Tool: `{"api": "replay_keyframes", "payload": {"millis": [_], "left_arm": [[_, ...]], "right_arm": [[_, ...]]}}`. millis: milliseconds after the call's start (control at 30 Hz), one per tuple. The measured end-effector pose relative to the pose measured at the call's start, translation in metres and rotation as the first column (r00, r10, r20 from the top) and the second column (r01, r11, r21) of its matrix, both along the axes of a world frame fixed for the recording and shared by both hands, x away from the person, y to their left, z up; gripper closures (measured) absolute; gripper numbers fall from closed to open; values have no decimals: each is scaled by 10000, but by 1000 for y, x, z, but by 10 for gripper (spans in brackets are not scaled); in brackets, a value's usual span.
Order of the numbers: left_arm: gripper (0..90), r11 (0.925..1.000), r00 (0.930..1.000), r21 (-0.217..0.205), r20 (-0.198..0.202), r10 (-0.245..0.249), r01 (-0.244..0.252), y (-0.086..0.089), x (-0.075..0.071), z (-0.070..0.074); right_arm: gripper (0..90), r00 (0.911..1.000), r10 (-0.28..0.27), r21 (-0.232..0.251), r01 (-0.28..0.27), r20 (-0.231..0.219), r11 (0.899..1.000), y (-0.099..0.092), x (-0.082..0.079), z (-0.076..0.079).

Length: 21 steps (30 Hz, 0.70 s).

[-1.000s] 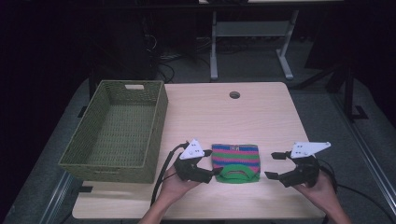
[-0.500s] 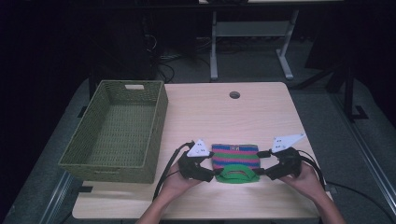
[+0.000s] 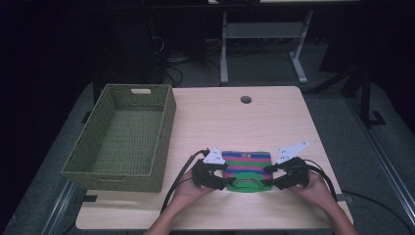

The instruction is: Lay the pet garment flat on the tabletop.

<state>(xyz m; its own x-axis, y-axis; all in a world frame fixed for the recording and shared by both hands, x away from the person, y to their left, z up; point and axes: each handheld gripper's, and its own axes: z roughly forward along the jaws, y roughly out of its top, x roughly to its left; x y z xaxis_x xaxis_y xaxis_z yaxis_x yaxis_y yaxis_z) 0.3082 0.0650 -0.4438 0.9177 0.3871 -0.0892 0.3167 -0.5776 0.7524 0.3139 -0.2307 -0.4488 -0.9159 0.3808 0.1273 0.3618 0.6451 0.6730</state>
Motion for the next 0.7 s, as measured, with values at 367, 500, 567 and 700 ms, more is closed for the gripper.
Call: {"api": "replay_keyframes", "payload": {"millis": [367, 500, 567, 700], "left_arm": [[453, 9990, 9995, 432, -318, -62, 76, -6, 5, -9], [463, 9977, 9991, 677, -415, -41, 69, -9, 5, -13], [461, 9973, 9990, 728, -443, -60, 92, -10, 6, -14], [488, 9954, 9995, 956, -316, -67, 97, -10, 6, -14]], "right_arm": [[551, 10000, -77, -323, 77, 1, 9994, 3, 1, -4], [590, 9999, -46, -438, 49, 90, 9990, 3, 2, -7], [610, 9997, 48, -563, -35, 222, 9984, 4, 2, -7], [651, 9992, 51, -731, -21, 407, 9973, 6, -1, -8]]}}
